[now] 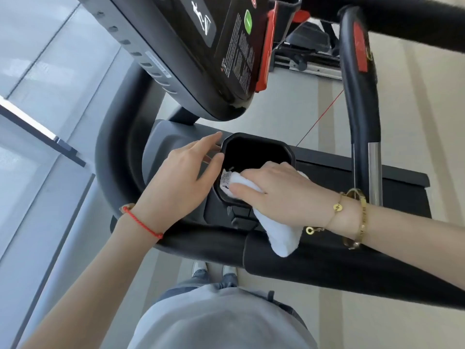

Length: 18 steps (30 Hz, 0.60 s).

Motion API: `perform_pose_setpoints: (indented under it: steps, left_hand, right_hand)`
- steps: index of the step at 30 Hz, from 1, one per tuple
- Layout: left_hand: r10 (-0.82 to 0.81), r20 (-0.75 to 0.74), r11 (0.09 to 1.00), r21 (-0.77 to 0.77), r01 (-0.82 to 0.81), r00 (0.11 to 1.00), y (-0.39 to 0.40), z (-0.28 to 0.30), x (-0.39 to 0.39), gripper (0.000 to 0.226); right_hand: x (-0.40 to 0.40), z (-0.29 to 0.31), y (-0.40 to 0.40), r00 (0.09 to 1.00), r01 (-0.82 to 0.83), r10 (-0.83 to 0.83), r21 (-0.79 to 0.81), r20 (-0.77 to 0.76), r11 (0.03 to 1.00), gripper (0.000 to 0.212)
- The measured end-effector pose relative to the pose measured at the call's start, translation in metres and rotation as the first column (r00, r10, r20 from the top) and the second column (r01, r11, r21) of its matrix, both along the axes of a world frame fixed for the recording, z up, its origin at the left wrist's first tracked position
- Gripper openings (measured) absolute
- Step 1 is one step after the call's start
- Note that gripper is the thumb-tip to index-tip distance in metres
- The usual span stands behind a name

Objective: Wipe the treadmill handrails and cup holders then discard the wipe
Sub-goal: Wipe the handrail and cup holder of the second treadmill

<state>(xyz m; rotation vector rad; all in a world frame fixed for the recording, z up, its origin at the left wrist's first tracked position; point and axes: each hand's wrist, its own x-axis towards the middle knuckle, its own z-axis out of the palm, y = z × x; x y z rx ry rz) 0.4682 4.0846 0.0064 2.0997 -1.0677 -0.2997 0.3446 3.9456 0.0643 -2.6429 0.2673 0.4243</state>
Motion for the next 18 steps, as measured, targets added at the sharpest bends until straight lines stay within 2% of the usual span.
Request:
perform_pose_setpoints:
  steps: [3,6,10,13,15,18]
  left_hand:
    - [-0.059,-0.015,0.998,0.001,0.059,0.998,-0.005,0.001,0.01,0.046]
    - [-0.111,-0.06,0.994,0.004,0.112,0.992,-0.01,0.004,0.014,0.043]
    - [-0.137,-0.139,0.99,-0.006,0.138,0.981,-0.011,0.003,0.014,0.038]
    - [-0.147,-0.177,0.989,-0.046,0.141,0.973,-0.013,0.002,0.016,0.036]
    - [-0.161,-0.18,0.986,-0.066,0.152,0.97,-0.016,0.003,0.017,0.034]
    - [-0.161,-0.178,0.986,-0.077,0.149,0.971,-0.017,0.002,0.018,0.035]
  right_hand:
    - [0.008,0.002,0.006,0.995,0.01,-0.008,0.017,-0.099,1.0,0.045]
    - [-0.002,0.014,0.0,0.977,-0.058,0.052,-0.019,-0.208,0.998,0.039]
    - [-0.018,0.025,-0.004,0.976,-0.138,0.134,-0.009,-0.174,0.99,0.031]
    - [-0.002,0.02,-0.004,0.955,-0.094,0.097,0.027,-0.279,0.995,0.033]
    - [0.014,0.01,-0.001,0.934,-0.002,0.032,0.084,-0.356,0.996,0.038]
    - [0.032,-0.003,0.0,0.931,0.047,0.009,0.142,-0.365,0.989,0.042]
